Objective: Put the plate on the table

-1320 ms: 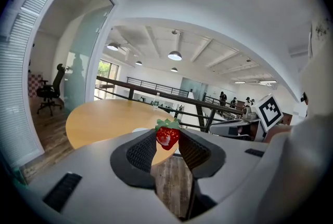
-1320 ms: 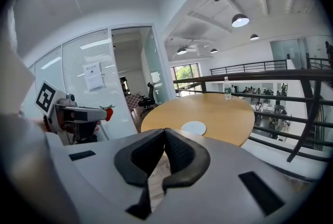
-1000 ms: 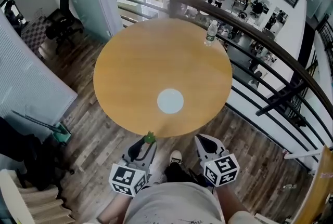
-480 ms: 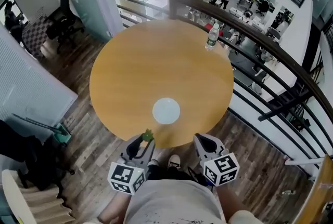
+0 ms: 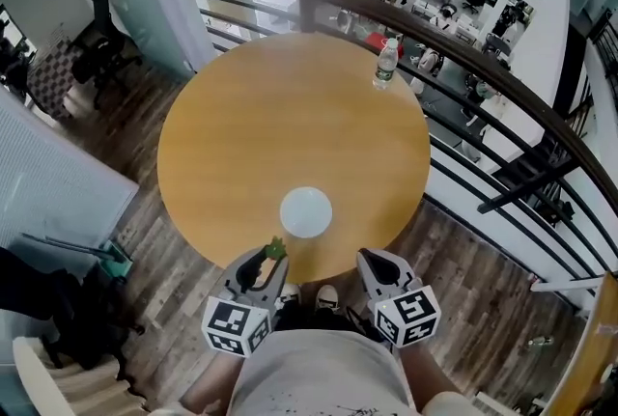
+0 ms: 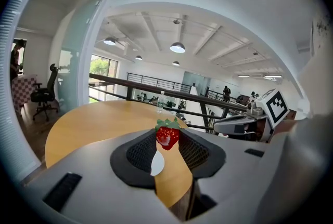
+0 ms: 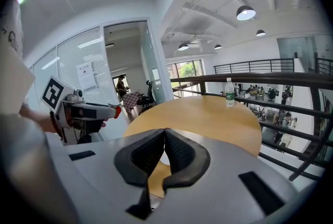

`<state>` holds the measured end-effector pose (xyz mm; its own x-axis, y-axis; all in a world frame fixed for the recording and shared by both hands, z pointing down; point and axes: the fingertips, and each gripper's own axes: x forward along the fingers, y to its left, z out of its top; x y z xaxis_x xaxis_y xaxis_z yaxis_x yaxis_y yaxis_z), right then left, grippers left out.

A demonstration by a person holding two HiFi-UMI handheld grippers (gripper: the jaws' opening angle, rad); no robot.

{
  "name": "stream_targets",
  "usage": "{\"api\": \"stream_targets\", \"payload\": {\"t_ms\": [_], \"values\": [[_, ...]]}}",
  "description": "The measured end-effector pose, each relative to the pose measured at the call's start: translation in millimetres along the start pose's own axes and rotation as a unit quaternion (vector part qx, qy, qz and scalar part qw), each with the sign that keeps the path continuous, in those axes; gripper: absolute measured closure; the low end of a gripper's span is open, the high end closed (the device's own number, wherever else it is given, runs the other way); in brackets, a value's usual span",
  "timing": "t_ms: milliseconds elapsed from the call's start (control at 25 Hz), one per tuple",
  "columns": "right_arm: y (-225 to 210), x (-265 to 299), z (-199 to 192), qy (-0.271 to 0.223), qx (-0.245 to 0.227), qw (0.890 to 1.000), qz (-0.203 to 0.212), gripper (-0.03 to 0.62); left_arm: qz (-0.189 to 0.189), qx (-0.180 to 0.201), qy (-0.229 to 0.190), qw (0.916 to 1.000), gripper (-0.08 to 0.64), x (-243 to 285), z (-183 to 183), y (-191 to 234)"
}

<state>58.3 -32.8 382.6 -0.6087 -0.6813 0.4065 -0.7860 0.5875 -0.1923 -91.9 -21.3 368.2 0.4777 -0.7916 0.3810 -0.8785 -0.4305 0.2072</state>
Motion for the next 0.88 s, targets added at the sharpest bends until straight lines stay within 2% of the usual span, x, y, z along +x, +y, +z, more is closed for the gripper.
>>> {"api": "stream_targets", "payload": {"t_ms": [880], "values": [[-23,58,2,0.017,0.023,0.999,-0.031,0.566,-0.035,0.014,0.051,0.9980,0.411,58,-13,44]]}}
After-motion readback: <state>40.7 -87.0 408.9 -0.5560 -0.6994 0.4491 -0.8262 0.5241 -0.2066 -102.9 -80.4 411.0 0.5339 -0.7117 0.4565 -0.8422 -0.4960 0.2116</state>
